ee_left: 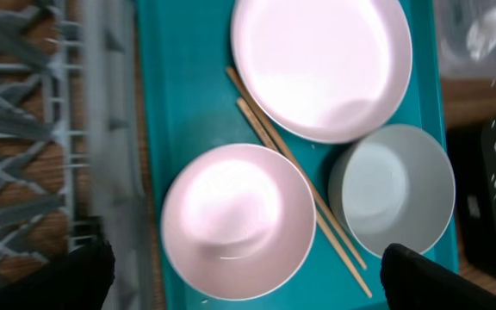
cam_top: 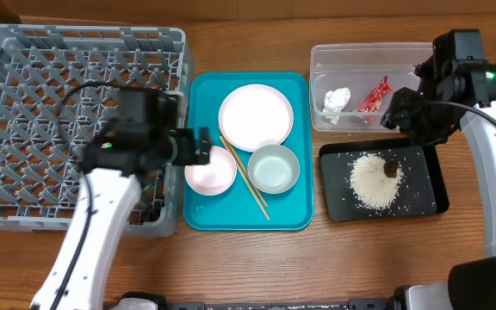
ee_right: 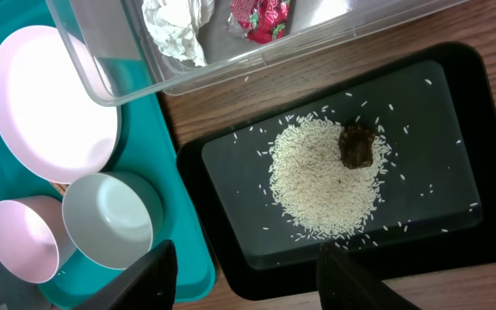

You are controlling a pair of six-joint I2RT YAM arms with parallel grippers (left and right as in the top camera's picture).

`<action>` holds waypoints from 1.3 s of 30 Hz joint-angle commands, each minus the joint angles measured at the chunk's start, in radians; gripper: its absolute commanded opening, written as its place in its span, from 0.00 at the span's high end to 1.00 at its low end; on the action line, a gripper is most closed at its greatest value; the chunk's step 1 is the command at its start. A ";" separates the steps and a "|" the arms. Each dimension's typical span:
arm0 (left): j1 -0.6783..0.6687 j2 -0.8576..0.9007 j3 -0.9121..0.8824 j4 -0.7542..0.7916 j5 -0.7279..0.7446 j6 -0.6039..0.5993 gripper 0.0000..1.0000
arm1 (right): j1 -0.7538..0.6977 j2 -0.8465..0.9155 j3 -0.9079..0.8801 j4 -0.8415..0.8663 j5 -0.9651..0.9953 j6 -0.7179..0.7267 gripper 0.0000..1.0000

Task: Sort waste into correct bins and load items into the dishwasher
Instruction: 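Move the left gripper to the pink bowl and grasp its rim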

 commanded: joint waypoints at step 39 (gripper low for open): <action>-0.294 0.394 -0.042 -0.036 -0.109 0.045 0.81 | -0.001 -0.016 0.002 -0.017 0.007 -0.004 0.45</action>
